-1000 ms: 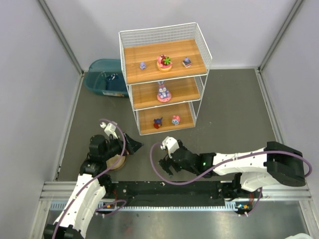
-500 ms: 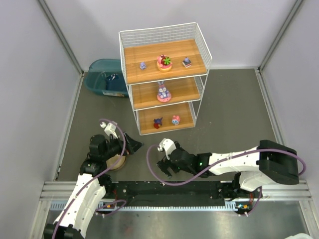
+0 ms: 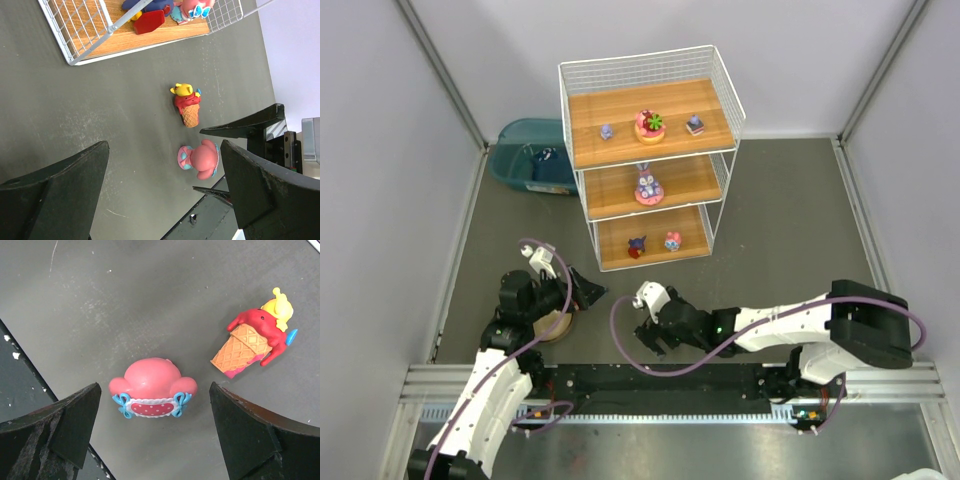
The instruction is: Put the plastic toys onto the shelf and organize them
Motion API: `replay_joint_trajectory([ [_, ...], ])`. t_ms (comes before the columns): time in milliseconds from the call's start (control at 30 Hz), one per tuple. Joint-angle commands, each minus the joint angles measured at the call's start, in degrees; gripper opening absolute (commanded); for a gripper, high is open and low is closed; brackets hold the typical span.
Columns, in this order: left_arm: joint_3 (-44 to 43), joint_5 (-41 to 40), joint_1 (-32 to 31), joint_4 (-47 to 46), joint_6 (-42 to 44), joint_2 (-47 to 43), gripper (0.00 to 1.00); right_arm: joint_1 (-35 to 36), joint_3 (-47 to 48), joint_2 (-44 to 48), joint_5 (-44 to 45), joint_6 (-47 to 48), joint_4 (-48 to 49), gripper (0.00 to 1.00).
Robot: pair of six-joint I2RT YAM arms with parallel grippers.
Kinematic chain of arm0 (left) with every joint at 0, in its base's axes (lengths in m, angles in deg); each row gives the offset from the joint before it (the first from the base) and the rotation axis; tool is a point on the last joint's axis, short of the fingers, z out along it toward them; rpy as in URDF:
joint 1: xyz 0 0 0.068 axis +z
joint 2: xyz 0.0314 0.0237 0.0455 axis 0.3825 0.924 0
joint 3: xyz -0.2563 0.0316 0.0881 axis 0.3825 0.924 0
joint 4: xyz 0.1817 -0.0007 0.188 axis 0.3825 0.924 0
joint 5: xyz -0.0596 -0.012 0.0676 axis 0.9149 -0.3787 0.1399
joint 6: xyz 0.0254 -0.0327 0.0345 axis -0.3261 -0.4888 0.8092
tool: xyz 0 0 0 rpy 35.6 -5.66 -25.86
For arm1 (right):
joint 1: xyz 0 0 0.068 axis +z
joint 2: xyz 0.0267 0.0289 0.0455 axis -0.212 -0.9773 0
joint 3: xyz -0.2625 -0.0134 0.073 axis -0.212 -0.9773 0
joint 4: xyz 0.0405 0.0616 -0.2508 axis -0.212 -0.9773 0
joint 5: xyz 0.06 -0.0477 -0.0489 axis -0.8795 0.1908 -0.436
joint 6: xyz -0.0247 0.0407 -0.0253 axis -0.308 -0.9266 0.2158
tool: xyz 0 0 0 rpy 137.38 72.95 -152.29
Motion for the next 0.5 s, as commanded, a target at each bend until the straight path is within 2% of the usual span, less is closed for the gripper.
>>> replay_joint_trajectory([
  [0,-0.77,-0.73,-0.12,-1.86,0.52,0.27,0.99,0.74,2.70,-0.67,-0.28,1.80,2.24,0.89],
  [200,-0.86,-0.74,-0.12,-1.86,0.44,0.36,0.99,0.74,2.96,-1.02,-0.10,2.07,2.42,0.82],
  [467,-0.86,-0.74,-0.12,-1.86,0.61,0.36,0.99,0.74,3.22,-1.54,-0.28,2.25,2.86,0.79],
])
